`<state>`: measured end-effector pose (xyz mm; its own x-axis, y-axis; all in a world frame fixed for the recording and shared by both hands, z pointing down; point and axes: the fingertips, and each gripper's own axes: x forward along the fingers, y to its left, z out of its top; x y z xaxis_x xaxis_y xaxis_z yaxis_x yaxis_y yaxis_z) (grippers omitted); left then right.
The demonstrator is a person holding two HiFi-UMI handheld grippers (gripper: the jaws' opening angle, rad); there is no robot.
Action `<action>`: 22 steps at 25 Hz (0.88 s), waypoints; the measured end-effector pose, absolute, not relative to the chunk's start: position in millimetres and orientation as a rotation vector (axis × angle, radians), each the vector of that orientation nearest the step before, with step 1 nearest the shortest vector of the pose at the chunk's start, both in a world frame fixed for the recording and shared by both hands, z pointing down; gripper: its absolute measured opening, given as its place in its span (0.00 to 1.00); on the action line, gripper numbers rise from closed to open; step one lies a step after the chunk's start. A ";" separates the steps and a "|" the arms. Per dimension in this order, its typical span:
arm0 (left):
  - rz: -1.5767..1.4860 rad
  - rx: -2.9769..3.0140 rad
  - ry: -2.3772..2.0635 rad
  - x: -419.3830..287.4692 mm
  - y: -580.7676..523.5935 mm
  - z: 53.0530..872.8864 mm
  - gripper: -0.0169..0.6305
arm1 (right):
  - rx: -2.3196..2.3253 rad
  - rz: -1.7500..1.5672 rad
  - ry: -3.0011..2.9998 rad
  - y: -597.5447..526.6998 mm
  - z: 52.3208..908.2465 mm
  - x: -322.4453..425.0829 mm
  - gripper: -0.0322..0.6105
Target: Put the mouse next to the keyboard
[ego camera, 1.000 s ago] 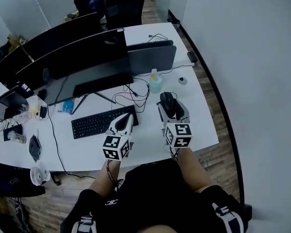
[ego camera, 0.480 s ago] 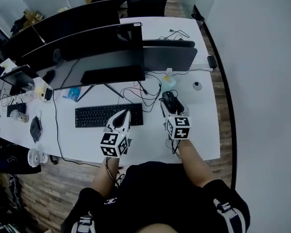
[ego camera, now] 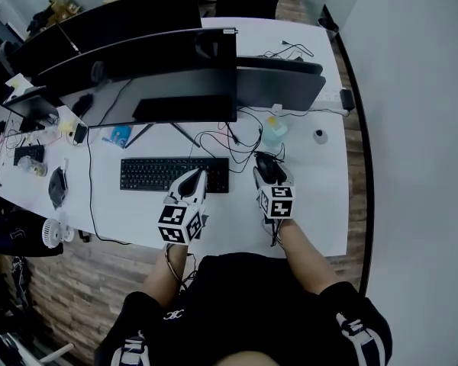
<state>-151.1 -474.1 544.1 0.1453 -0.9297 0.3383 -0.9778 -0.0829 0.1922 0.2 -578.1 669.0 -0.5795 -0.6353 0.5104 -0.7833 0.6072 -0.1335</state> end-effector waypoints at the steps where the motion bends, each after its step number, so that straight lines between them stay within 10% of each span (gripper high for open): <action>1: 0.183 2.065 -1.831 -150.8 -473.1 543.7 0.05 | 1.113 0.490 -2.406 -573.9 678.2 0.2 0.50; 22: 0.146 2.119 -1.867 -161.2 -437.8 513.9 0.05 | 1.070 0.532 -2.162 -530.1 766.3 16.4 0.54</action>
